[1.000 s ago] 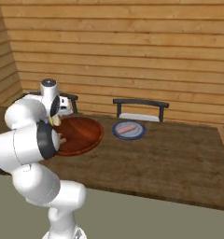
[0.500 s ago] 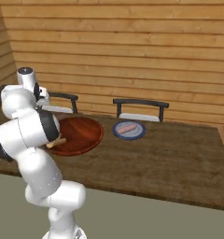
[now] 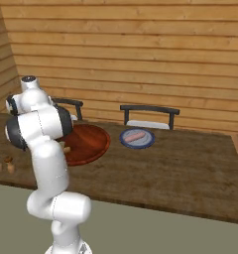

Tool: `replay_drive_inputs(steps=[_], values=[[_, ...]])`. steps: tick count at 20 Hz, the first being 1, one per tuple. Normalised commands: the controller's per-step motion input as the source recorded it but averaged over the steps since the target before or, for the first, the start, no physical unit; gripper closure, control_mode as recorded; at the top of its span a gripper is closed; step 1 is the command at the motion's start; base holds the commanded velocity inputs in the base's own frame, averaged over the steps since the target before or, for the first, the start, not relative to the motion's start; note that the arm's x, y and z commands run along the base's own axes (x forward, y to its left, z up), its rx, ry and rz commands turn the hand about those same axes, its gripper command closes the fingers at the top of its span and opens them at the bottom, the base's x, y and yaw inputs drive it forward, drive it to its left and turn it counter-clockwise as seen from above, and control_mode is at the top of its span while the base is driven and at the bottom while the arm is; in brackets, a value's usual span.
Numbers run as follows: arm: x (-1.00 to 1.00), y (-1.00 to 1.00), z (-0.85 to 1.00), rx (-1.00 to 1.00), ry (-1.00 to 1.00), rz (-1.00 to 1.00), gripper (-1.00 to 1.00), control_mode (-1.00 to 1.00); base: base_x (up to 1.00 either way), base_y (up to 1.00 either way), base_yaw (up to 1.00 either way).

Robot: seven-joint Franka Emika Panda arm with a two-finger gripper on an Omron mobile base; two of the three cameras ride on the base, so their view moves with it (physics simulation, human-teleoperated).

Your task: Place one bun and one sausage from the bowl on each plate.

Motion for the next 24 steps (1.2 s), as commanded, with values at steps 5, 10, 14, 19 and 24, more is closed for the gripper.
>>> replay_drive_inputs(steps=[5,10,14,19,24], values=[[0.43,0.26,-0.41,-0.05,0.05,0.0,1.0,-1.0,0.0,0.0,0.0],[0.52,0.39,-0.38,-0.06,0.02,0.0,1.0,-1.0,0.0,0.0,0.0],[0.65,0.26,-0.33,-0.04,0.01,0.0,-1.0,-1.0,0.0,0.0,0.0],[-0.21,-0.17,0.0,0.0,0.01,0.0,-1.0,-1.0,0.0,0.0,0.0],[-0.19,-0.23,0.02,0.0,0.0,0.0,-1.0,-1.0,0.0,0.0,0.0]])
